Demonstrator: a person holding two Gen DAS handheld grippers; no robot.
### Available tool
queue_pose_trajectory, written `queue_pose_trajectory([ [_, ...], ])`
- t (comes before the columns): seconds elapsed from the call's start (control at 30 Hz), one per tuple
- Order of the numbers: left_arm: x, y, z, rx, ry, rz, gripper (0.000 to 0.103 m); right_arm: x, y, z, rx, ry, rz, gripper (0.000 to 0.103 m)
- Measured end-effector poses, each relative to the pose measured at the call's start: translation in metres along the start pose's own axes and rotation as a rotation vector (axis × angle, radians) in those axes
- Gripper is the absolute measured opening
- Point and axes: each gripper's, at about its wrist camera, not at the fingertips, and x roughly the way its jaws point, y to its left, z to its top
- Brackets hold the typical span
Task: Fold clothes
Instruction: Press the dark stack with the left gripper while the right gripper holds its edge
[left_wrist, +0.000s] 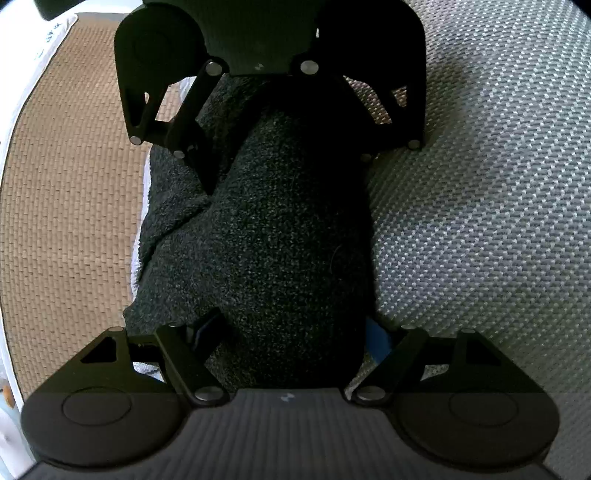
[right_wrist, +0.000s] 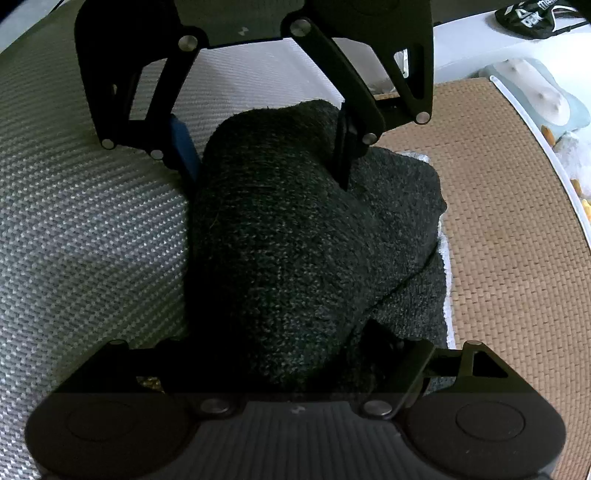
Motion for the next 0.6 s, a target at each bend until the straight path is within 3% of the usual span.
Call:
queue_pose_trajectory([
  [0.37, 0.008, 0.016, 0.005, -0.02, 0.019, -0.001, 0.08, -0.031, 0.021, -0.004, -0.006, -0.019, 0.005, 0.082],
  [0.6, 0.015, 0.029, 0.006, -0.036, 0.035, -0.001, 0.077, -0.024, 0.017, 0.0, -0.023, -0.028, 0.002, 0.082],
])
